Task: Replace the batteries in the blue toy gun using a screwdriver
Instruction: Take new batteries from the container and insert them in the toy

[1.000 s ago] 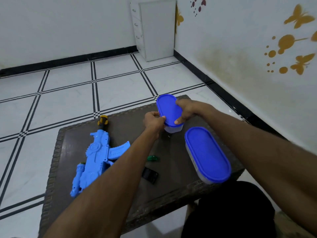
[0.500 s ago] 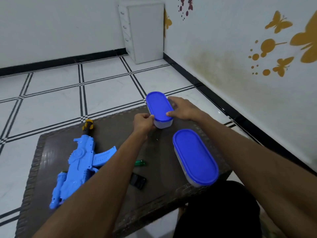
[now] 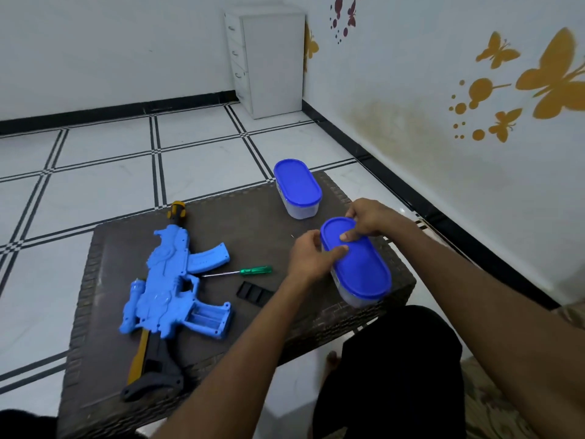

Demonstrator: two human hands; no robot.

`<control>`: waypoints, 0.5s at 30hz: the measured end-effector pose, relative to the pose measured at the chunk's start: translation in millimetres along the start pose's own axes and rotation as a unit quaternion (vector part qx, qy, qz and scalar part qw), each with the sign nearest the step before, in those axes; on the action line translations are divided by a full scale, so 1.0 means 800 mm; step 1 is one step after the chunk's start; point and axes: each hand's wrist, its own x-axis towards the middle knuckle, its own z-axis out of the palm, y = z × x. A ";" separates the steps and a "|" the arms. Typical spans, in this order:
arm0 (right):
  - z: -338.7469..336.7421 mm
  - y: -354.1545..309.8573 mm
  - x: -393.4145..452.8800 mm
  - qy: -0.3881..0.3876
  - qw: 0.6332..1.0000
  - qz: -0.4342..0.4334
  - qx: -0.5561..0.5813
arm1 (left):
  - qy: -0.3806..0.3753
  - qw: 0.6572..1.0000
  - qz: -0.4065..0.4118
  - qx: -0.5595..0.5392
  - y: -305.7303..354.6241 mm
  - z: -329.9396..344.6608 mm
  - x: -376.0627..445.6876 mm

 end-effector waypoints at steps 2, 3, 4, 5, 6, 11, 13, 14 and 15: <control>-0.004 -0.007 -0.005 -0.004 1.000 0.007 0.001 | -0.012 1.000 0.002 0.007 -0.005 0.006 -0.001; -0.004 -0.010 -0.006 0.000 1.000 0.006 -0.004 | -0.010 1.000 0.002 0.012 -0.008 0.008 0.000; -0.004 -0.012 -0.007 0.008 1.000 0.005 -0.011 | -0.003 1.000 0.002 0.021 -0.012 0.012 0.001; -0.003 -0.014 -0.009 0.018 1.000 0.003 -0.019 | 0.003 1.000 0.004 0.024 -0.017 0.015 0.002; -0.002 -0.014 -0.010 0.029 0.999 -0.001 -0.026 | 0.010 1.000 0.002 0.020 -0.020 0.019 0.003; 0.001 -0.011 -0.012 0.075 0.996 -0.020 -0.053 | 0.009 1.000 -0.012 -0.009 -0.010 0.022 -0.005; 0.000 -0.014 -0.017 0.095 0.993 -0.029 -0.067 | 0.008 1.000 -0.019 -0.018 -0.005 0.021 -0.006; 0.001 -0.016 -0.019 0.106 0.991 -0.035 -0.069 | 0.008 1.000 -0.023 -0.017 -0.003 0.021 -0.007; 0.002 -0.017 -0.020 0.118 0.990 -0.043 -0.067 | 0.010 0.999 -0.029 -0.015 -0.002 0.021 -0.007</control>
